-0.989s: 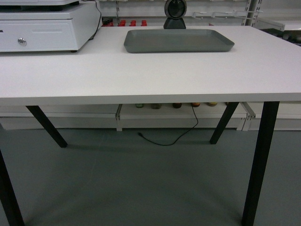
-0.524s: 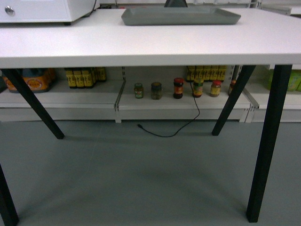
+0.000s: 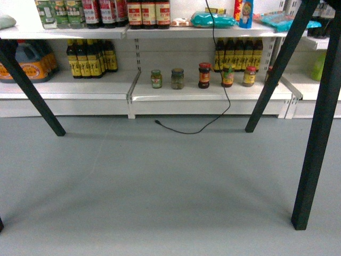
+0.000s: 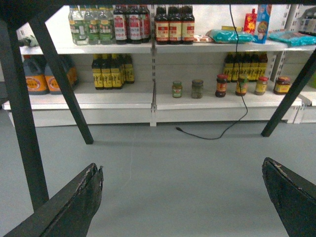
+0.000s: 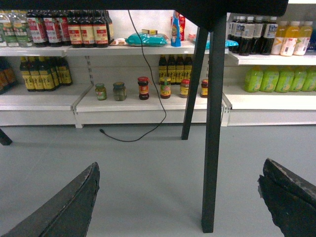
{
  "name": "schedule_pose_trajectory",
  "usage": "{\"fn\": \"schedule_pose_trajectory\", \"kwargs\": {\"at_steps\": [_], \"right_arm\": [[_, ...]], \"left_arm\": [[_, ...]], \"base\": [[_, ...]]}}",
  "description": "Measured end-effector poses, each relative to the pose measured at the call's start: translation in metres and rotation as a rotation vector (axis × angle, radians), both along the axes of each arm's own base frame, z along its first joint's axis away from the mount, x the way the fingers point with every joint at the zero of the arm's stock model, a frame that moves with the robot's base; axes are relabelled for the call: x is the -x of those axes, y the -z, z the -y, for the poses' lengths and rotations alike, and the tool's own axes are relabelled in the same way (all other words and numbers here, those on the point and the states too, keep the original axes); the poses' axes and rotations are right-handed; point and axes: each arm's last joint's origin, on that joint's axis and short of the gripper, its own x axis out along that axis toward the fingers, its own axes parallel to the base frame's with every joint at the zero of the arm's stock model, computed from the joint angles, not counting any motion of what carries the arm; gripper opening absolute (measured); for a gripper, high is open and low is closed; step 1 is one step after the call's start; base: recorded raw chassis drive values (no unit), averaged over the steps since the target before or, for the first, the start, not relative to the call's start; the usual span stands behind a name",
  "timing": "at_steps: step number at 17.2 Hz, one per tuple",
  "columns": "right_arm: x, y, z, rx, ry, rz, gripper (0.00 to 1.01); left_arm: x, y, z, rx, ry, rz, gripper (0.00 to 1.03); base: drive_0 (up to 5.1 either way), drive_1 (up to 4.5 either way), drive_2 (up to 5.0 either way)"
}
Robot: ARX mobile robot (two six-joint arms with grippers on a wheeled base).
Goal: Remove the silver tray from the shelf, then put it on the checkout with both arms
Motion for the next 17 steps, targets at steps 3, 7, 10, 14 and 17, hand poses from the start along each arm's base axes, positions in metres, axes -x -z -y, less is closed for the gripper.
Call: {"fn": "schedule_pose_trajectory", "kwargs": {"at_steps": [3, 7, 10, 14, 17], "right_arm": [[0.0, 0.0001, 0.0, 0.0, 0.001, -0.001, 0.98], [0.0, 0.0, 0.0, 0.0, 0.001, 0.0, 0.98], [0.0, 0.0, 0.0, 0.0, 0.001, 0.0, 0.98], [0.0, 0.0, 0.0, 0.0, 0.001, 0.0, 0.98], [0.0, 0.0, 0.0, 0.0, 0.001, 0.0, 0.98]], "left_arm": [[0.0, 0.0003, 0.0, 0.0, 0.0, -0.003, 0.98], [0.0, 0.0002, 0.0, 0.0, 0.0, -0.002, 0.98], [0.0, 0.0001, 0.0, 0.0, 0.0, -0.001, 0.98], [0.0, 0.0001, 0.0, 0.0, 0.0, -0.001, 0.98], [0.0, 0.0001, 0.0, 0.0, 0.0, -0.001, 0.98]], "base": [[0.0, 0.0, 0.0], [0.0, 0.0, 0.0], [0.0, 0.0, 0.0], [0.0, 0.0, 0.0], [0.0, 0.0, 0.0]]}}
